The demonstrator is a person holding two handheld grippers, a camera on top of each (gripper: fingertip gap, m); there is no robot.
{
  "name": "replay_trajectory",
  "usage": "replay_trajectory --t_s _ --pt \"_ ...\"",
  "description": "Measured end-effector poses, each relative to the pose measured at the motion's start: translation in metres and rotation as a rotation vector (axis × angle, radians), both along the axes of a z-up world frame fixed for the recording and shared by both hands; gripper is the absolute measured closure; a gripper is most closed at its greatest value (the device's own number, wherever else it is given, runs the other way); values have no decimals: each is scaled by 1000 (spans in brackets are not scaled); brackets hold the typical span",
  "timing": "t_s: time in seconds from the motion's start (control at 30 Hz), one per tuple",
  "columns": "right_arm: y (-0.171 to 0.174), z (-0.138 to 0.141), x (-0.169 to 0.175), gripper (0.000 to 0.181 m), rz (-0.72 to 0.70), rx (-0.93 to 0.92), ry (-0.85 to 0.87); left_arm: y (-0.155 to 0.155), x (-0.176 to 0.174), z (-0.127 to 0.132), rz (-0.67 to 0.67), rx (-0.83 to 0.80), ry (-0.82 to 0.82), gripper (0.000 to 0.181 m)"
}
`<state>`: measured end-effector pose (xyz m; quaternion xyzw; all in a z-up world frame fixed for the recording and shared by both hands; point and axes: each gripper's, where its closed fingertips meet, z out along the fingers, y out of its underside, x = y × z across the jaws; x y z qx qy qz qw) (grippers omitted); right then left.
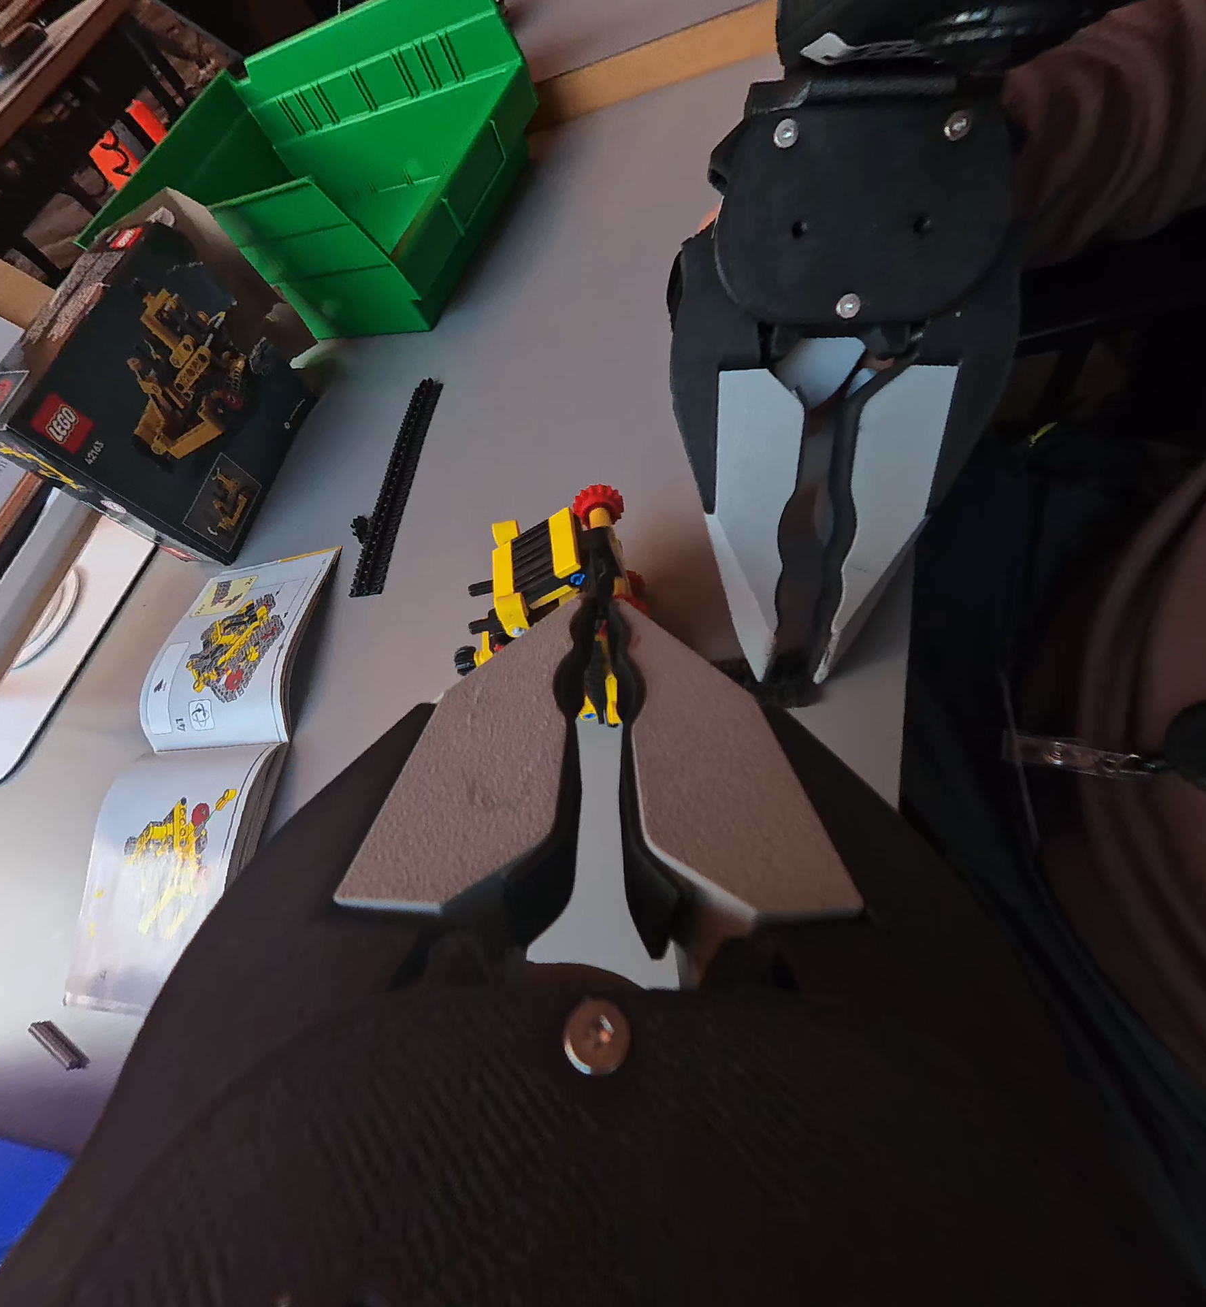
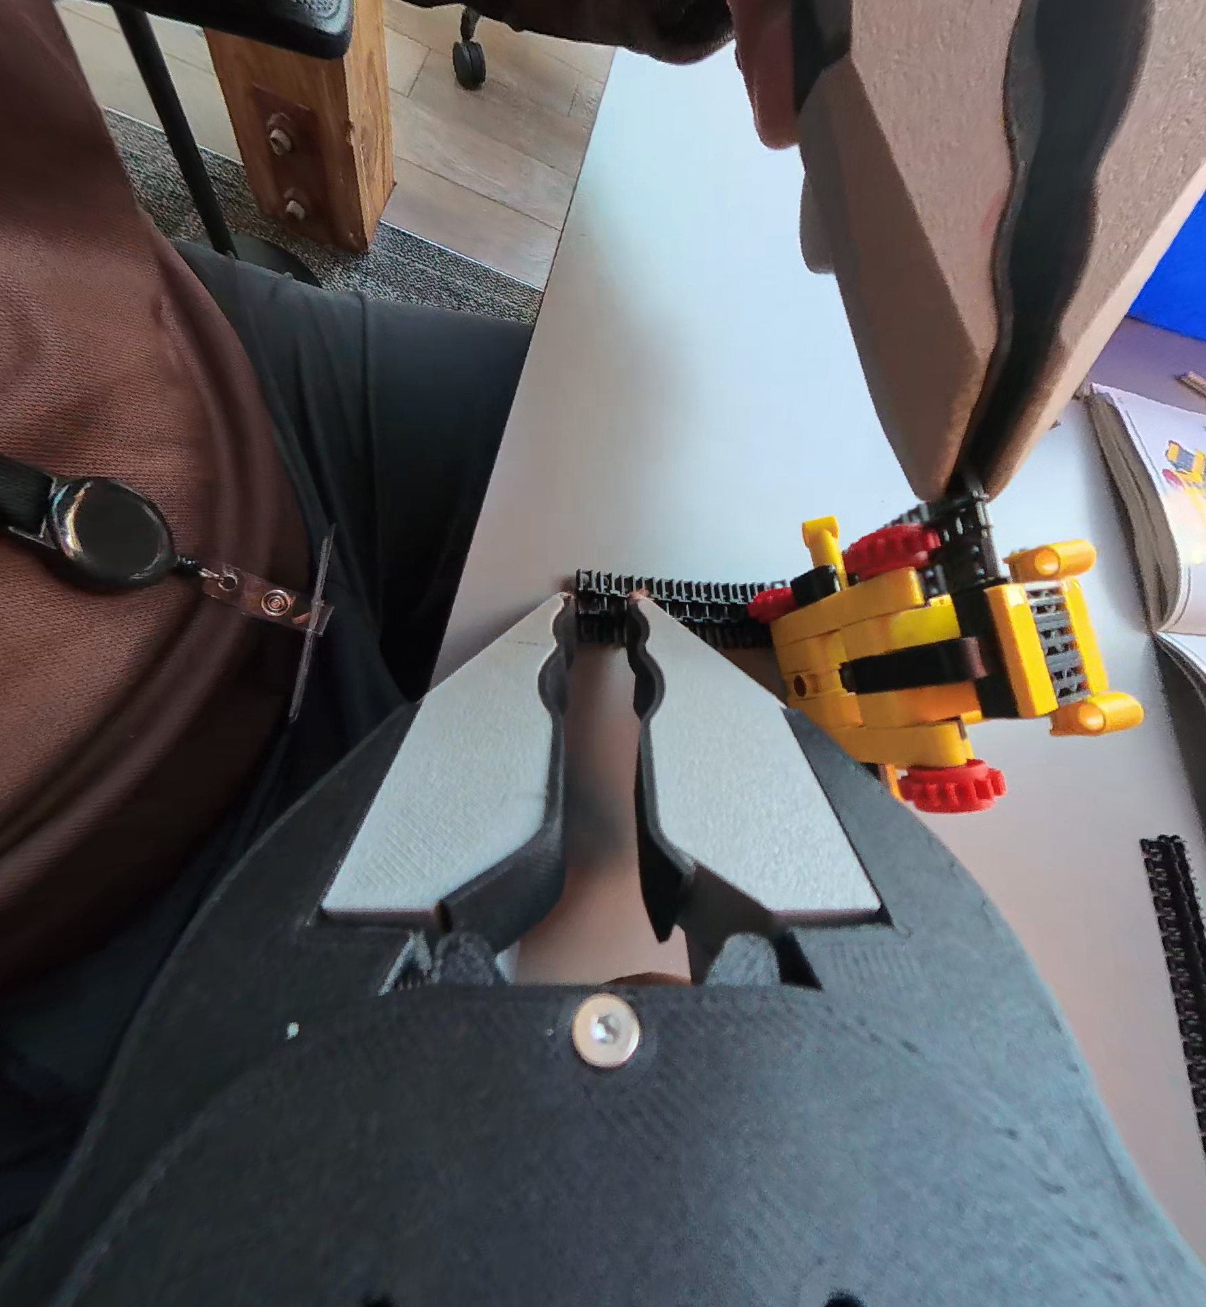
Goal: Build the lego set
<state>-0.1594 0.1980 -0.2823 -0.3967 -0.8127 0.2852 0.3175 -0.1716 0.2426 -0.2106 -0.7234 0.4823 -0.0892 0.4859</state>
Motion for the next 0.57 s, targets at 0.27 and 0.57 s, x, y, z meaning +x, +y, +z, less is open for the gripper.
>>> replay_trajectory --t_s 0.27,0.57 --pt "0 0 0 170 1 23 12 -8 7 1 -20 7 -1 181" --pt "2 6 4 165 6 9 45 -16 10 -18 -81 80 144 181"
